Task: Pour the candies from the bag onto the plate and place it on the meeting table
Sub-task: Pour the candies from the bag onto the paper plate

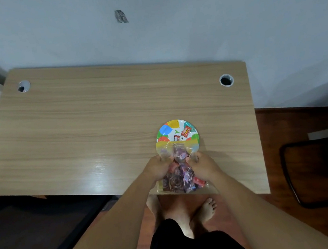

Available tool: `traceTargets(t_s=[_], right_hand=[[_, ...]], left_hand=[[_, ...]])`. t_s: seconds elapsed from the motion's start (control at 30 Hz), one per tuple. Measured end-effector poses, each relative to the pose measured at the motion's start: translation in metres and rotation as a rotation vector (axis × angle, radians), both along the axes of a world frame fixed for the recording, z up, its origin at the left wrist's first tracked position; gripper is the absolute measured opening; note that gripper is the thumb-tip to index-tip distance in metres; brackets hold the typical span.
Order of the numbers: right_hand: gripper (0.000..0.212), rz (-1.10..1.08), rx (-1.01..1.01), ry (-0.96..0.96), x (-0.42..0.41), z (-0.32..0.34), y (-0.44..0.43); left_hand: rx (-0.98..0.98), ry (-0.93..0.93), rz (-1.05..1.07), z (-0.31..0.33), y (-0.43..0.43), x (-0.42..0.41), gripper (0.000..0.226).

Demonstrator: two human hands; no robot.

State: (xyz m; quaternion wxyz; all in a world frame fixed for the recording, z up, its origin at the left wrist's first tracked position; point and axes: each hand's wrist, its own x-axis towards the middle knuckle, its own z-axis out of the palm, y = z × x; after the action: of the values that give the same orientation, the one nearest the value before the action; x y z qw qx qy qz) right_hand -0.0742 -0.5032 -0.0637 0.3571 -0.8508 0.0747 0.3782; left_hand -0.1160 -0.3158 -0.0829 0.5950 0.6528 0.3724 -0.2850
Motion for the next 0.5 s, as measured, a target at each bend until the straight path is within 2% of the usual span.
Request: traceTargets(t_s=[0.23,0.37,0.5], right_hand=[[0.033,-0.012,-0.015,-0.003,0.0013,-0.0039,-0.0007],[0.032,0.004,-0.013,-0.016,0.0019,-0.0063,-0.002],[0.031,-0.003,0.011,-0.027,0.002,-0.0043,-0.0012]], left_hand=[[-0.004,0.002,0.005,-0.0006,-0.0018,0.0009,0.038],[0.0,0.018,0.005,-0.0011,-0.0004,-0.0002,0.038],[0.009,0.007,-0.014,-0.0015,0.0001,0.0023,0.025]])
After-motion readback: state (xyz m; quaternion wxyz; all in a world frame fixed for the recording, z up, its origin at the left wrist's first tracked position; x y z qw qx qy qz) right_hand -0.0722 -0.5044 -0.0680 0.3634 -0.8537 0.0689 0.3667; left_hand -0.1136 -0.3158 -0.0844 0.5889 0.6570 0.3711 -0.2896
